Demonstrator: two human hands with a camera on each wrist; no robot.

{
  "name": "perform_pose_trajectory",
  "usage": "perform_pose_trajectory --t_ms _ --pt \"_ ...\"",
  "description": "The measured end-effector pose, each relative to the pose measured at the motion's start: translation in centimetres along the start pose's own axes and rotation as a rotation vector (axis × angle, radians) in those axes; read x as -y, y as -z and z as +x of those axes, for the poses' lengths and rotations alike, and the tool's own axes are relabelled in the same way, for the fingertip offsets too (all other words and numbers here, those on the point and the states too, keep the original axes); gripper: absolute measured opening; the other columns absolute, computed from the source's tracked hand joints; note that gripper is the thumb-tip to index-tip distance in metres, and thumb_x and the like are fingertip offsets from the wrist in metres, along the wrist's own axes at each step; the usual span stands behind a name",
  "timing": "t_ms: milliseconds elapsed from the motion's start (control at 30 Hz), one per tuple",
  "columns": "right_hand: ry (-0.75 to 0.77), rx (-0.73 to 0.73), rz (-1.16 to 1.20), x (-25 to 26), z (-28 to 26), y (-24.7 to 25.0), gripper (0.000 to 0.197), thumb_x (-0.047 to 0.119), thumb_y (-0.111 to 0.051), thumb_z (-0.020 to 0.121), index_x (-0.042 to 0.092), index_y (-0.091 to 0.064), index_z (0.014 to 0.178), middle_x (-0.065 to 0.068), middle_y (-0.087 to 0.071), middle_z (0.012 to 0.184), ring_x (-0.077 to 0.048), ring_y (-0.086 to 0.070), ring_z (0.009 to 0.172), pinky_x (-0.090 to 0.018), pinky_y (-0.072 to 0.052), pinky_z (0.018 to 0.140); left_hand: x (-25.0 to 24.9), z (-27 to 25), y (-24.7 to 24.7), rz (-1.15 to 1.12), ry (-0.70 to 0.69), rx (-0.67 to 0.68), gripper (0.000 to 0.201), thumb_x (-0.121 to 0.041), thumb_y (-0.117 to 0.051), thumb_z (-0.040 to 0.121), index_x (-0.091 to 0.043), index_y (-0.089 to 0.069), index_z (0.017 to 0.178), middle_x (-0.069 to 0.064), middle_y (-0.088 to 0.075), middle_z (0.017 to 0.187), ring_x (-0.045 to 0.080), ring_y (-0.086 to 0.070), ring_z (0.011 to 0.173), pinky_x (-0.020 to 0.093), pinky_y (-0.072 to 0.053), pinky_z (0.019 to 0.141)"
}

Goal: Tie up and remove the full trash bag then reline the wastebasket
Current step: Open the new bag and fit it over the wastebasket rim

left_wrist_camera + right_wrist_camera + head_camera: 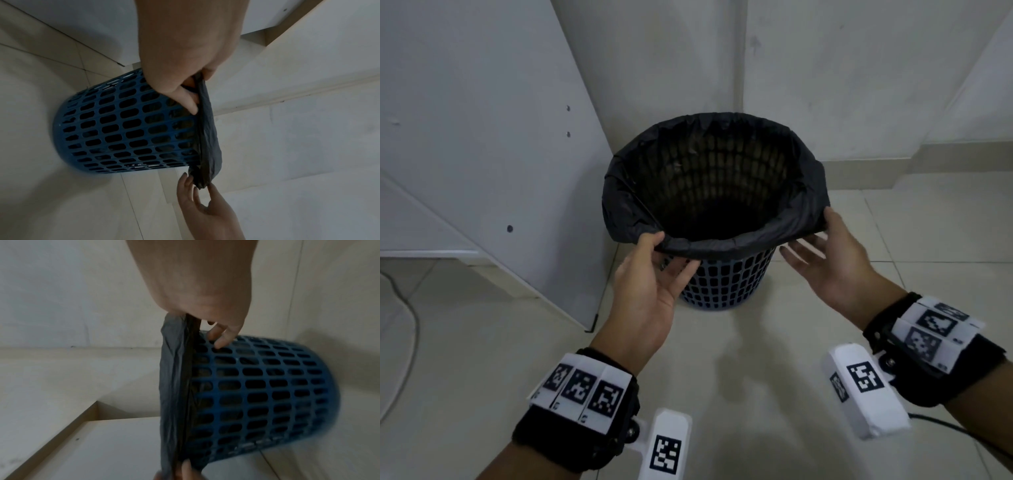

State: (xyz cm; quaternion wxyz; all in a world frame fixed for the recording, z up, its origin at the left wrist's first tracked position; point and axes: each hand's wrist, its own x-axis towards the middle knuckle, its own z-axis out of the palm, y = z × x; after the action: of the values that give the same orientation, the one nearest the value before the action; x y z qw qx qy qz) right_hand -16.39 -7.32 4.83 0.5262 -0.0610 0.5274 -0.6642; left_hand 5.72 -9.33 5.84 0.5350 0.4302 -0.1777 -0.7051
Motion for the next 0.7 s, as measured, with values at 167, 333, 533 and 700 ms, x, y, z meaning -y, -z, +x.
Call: perform_pose_trajectory --t_ms 167,333,533,700 --pt "0.056 -0.022 -0.137 2.0 1.9 1.2 0.026 0.033 -0.063 0.095 0.014 -0.066 0.111 -0.006 -0.068 0.111 -0.024 -0.067 0.097 -0.035 -0.06 0.072 -0.9 1.0 1.5 0.046 -0.059 -0.121 0.036 -0.047 -0.06 0.097 -0.026 -0.064 0.126 0.001 -0.073 0.12 0.018 -0.072 0.104 0.031 -0.061 0.074" --pt "-0.018 0.007 -0.221 2.7 3.0 1.6 0.013 0.032 -0.067 0.092 0.019 -0.07 0.091 0.0 -0.067 0.093 -0.019 -0.061 0.091 -0.034 -0.056 0.076 -1.9 2.5 2.4 0.05 -0.007 -0.16 0.04 -0.044 -0.06 0.098 -0.017 -0.065 0.126 0.0 -0.07 0.124 0.014 -0.071 0.096 0.027 -0.06 0.066" --pt "-0.072 0.088 -0.263 3.0 3.4 1.4 0.027 0.047 -0.072 0.083 0.021 -0.068 0.091 0.001 -0.062 0.093 -0.018 -0.055 0.087 -0.035 -0.055 0.077 -2.6 3.6 2.1 0.038 0.067 -0.175 0.028 -0.043 -0.061 0.097 -0.018 -0.068 0.108 -0.004 -0.072 0.11 0.012 -0.066 0.095 0.027 -0.058 0.063" --pt "-0.11 0.104 -0.228 3.5 4.4 1.6 0.012 0.029 -0.068 0.092 0.018 -0.066 0.087 0.001 -0.063 0.082 -0.016 -0.055 0.08 -0.029 -0.055 0.061 -3.3 4.7 1.8 0.038 0.072 -0.228 0.016 -0.03 -0.062 0.098 -0.015 -0.065 0.093 -0.006 -0.067 0.062 0.009 -0.06 0.073 0.024 -0.055 0.059"
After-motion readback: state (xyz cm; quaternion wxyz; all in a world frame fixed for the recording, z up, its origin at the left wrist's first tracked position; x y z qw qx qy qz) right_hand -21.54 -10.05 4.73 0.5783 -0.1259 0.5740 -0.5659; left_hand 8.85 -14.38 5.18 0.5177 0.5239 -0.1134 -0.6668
